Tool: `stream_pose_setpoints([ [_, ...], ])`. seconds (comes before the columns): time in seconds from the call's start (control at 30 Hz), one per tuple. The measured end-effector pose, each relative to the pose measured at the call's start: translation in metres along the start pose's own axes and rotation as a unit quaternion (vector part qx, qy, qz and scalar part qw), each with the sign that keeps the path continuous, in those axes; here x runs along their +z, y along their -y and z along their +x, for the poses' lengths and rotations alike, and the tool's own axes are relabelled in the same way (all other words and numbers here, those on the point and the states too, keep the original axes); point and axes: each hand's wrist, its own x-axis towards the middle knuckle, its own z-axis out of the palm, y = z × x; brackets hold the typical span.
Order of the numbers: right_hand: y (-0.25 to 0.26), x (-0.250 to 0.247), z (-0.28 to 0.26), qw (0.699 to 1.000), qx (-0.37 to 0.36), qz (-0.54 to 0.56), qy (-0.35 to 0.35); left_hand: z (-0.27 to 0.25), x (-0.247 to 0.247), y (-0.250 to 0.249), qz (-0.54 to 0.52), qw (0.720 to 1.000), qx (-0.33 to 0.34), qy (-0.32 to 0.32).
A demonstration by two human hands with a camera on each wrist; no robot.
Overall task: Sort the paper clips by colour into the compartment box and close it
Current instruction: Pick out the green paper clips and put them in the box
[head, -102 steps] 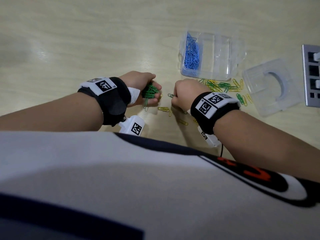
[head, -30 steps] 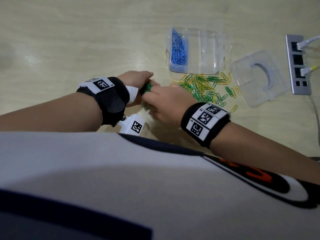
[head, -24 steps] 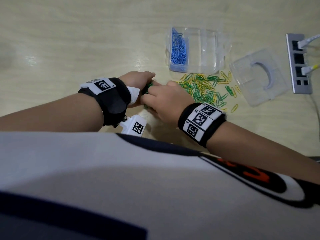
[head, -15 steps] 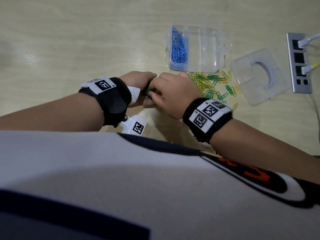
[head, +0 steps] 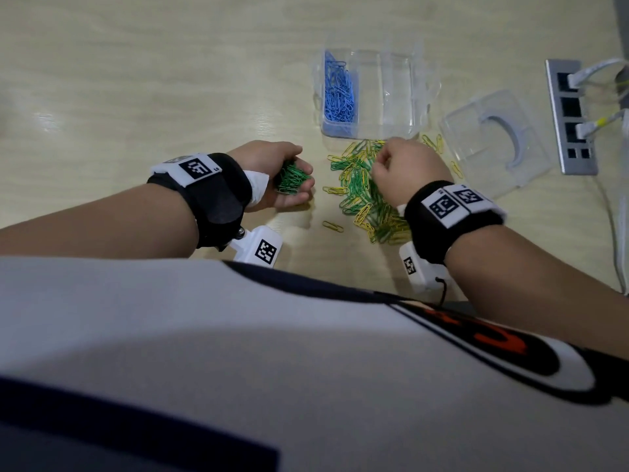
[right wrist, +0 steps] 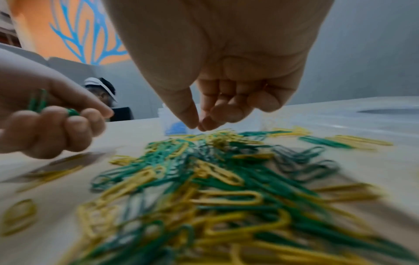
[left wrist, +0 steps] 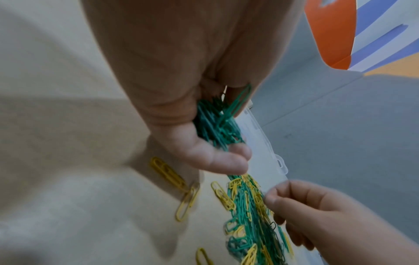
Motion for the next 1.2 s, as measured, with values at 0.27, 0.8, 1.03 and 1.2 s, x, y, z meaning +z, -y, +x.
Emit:
stream_pose_setpoints([
  [0.27, -0.023, 0.006, -0.012, 0.996, 0.026, -0.019, 0.087, 0.001, 0.010, -0.001, 0.008, 1.000, 0.000, 0.004],
  [0.8, -0.040, -0.001, -0.007, 0.997, -0.029, 0.071, 0.029, 0.004, 0.030, -0.002, 0.025, 1.000, -0.007, -0.007],
  [1.03, -0.043, -0.008, -0.005, 0.984, -0.025, 0.177, 0.023, 0.007, 0.039, -0.004, 0.036, 0.999, -0.008, -0.006],
  [1.2, -0.031, -0.013, -0.005, 0.967, -0.040, 0.252, 0.010, 0.009, 0.045, -0.003, 0.051, 0.999, -0.017, 0.012],
])
